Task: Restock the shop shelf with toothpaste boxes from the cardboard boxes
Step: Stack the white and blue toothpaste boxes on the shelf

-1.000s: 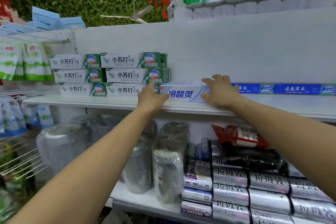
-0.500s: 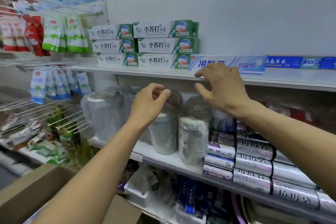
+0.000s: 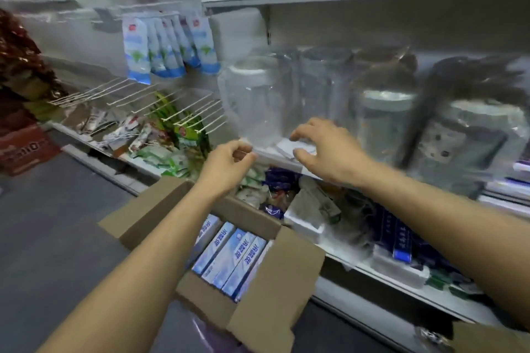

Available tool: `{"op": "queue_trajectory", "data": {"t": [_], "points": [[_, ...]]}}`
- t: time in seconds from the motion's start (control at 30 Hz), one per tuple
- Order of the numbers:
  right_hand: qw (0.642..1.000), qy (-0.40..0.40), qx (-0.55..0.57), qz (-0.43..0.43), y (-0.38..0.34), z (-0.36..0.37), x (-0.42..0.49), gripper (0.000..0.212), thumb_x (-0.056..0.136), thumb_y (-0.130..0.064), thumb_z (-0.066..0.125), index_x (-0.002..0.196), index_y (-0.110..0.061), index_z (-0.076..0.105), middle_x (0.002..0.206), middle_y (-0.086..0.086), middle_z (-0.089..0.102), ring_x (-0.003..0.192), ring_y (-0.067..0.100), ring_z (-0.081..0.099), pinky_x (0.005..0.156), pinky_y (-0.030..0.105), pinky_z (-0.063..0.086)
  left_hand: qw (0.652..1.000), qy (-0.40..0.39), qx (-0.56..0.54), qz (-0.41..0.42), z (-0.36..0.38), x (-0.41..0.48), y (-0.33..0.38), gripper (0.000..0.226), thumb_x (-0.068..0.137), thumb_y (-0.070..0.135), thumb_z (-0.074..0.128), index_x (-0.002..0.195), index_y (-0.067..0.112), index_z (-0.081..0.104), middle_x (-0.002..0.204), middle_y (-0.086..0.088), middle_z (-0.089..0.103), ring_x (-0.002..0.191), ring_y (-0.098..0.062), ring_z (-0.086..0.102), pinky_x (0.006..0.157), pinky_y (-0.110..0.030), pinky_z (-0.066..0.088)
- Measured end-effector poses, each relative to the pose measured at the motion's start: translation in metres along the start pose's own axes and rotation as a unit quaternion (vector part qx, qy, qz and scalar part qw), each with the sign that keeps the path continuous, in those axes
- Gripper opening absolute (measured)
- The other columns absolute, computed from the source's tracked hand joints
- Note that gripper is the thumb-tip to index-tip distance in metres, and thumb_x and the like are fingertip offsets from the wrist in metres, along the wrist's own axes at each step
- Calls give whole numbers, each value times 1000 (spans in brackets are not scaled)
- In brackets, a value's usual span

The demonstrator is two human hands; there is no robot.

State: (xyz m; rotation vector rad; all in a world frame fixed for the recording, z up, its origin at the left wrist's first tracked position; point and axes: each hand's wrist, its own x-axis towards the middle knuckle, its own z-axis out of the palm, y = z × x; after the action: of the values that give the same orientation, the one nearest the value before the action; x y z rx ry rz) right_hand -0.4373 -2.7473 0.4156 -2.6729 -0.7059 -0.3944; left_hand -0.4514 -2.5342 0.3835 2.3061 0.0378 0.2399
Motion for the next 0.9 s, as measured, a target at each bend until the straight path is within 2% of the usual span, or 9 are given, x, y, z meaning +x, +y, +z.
{"op": "queue_trajectory", "data": {"t": [0.1,0.2,0.33,0.5,0.57,0.67,0.77,0.9], "points": [[996,-62,50,39,-27,65,22,28,89,-29,55,115,-24,62,115,3,59,109,25,54,89,41,47,998,-38,11,-43,-18,11,-75,9,91,26,63,99,22,63,89,6,64,82,-7,57,75,-24,41],[982,-126,107,87,-44,129,33,26,88,-27,58,112,-22,65,113,1,63,103,21,60,86,39,50,991,-77,-7,-107,-24,16,-146,6,92,26,63,98,24,62,90,3,64,88,-15,60,79,-28,46],[951,-204,174,154,-55,199,35,16,88,-21,60,101,-14,68,101,1,68,94,19,63,81,32,49,974,-126,-27,-184,-22,19,-219,3,90,25,65,89,27,62,89,-2,65,87,-22,63,71,-29,41],[906,-275,217,237,-58,265,37,3,88,-20,63,91,-20,64,94,-2,67,91,16,61,83,30,48,952,-153,-50,-262,-6,20,-277,1,88,27,63,88,27,62,86,-3,65,81,-24,62,72,-29,43],[893,-296,229,249,-58,286,40,6,89,-19,63,93,-16,66,91,-2,65,88,15,60,78,27,45,945,-146,-60,-286,0,17,-296,11,79,36,63,85,27,63,85,-3,66,77,-22,60,73,-29,45],[863,-319,260,293,-58,319,44,11,89,-19,61,95,-12,68,95,6,70,89,20,64,82,30,49,933,-154,-72,-318,9,11,-328,12,89,26,64,97,17,65,86,-6,63,78,-19,57,71,-25,43],[836,-333,288,326,-61,358,45,8,88,-16,62,83,-15,67,93,9,70,83,20,63,81,33,52,923,-172,-63,-339,20,13,-365,18,92,24,62,105,12,66,90,-6,63,84,-18,57,76,-24,40],[802,-354,313,367,-72,411,49,22,87,-12,62,67,-20,61,85,3,65,78,15,59,76,30,49,917,-201,-38,-342,36,33,-410,22,92,27,63,107,11,66,93,-7,65,91,-24,61,76,-25,43]]}}
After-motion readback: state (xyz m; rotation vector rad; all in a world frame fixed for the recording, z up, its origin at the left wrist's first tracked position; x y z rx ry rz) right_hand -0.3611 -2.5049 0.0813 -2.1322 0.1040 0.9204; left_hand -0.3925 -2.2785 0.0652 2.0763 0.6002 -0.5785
